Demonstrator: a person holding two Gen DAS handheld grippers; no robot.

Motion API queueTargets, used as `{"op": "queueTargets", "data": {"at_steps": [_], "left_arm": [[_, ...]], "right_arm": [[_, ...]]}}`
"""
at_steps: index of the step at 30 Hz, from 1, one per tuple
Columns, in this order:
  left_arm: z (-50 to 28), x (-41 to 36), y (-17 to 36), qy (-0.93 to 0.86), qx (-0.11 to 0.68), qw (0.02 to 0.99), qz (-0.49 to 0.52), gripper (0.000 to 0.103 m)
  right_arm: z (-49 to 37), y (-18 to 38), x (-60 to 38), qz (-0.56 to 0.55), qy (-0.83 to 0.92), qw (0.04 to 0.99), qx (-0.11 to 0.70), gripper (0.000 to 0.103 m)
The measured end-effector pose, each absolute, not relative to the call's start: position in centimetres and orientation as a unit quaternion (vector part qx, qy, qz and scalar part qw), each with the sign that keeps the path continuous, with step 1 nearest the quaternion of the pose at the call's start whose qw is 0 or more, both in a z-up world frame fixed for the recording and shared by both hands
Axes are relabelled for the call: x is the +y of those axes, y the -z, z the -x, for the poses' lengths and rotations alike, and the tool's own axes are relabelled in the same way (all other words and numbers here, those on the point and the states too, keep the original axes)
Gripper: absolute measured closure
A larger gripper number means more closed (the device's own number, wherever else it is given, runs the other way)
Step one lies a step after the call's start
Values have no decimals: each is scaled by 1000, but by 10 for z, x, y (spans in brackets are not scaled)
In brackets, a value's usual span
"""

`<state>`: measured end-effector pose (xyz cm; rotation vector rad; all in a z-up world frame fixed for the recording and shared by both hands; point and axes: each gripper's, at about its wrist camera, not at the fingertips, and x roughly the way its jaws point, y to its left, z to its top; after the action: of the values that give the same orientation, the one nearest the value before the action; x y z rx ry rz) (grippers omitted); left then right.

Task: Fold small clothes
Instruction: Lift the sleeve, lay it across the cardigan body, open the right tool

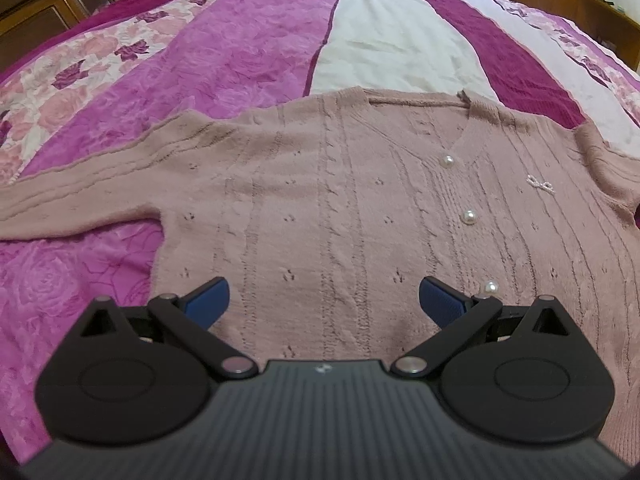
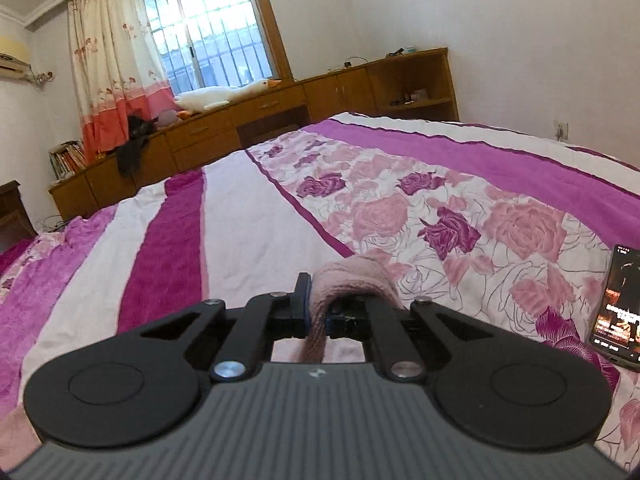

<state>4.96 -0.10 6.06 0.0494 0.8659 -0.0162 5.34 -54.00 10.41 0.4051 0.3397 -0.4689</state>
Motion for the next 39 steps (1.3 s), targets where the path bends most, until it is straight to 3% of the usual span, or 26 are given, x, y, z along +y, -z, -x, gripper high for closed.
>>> {"op": "queueTargets", "data": {"at_steps": [13, 28, 39], "left_arm": [[-48, 23, -76, -5, 414, 910, -15, 0], [-42, 56, -89, -17, 391, 920, -7, 0], [-45, 94, -87, -36, 387, 921, 14, 0]], "right_arm": [[-54, -145, -470, -202, 164, 953, 155, 96], [-87, -186, -318, -181, 42, 969, 159, 96], [-118, -180, -201, -188, 8, 965, 185, 96]]}}
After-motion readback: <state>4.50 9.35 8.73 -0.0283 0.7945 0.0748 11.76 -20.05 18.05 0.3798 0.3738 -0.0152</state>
